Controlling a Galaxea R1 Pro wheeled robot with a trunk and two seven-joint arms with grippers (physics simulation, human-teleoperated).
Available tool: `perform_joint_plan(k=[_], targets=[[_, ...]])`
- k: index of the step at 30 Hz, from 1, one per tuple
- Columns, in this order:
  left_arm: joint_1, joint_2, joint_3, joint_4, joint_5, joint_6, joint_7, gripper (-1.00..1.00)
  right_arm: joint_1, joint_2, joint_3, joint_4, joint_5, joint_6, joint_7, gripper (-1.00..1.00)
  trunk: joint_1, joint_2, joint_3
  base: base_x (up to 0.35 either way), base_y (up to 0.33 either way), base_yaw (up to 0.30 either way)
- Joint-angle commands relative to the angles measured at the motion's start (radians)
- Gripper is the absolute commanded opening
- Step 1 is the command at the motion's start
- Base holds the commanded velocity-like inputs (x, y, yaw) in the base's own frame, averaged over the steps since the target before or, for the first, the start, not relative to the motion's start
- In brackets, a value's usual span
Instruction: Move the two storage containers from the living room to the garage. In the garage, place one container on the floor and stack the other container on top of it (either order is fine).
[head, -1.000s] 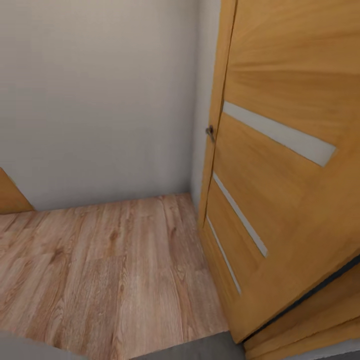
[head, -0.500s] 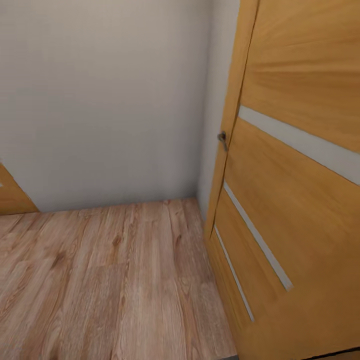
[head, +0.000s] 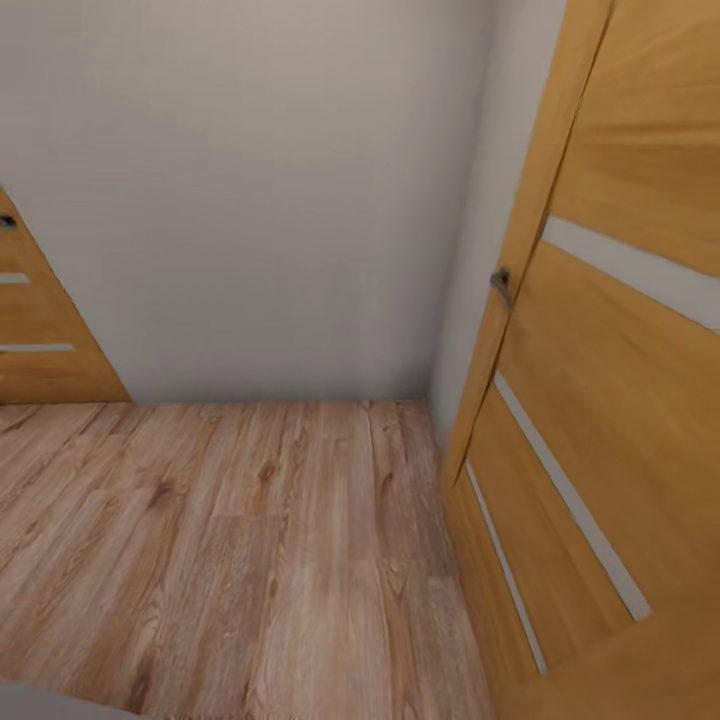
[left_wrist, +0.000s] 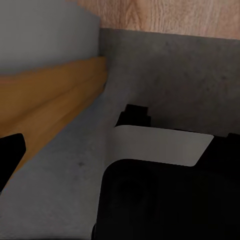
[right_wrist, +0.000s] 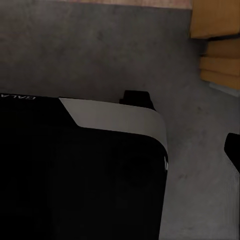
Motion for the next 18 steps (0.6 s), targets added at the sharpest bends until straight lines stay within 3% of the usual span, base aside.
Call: perform_joint_plan(k=[1, 7, 18], targets=[[-0.001, 0.0, 0.0, 0.0, 0.009, 0.003, 0.003, 1.0, -0.001, 0.001, 0.008, 0.003, -0.009, -0.005, -0.001, 1.0, 0.0, 0.0, -0.001, 0.0, 0.0, 0.27], [-0.001, 0.0, 0.0, 0.0, 0.009, 0.003, 0.003, 1.0, -0.001, 0.001, 0.008, 0.002, -0.009, -0.004, -0.001, 1.0, 0.0, 0.0, -0.001, 0.051, 0.0, 0.151], [-0.001, 0.001, 0.0, 0.0, 0.009, 0.003, 0.002, 1.0, -0.001, 0.001, 0.008, 0.002, -0.008, -0.004, -0.001, 1.0, 0.0, 0.0, -0.001, 0.286, 0.0, 0.006]])
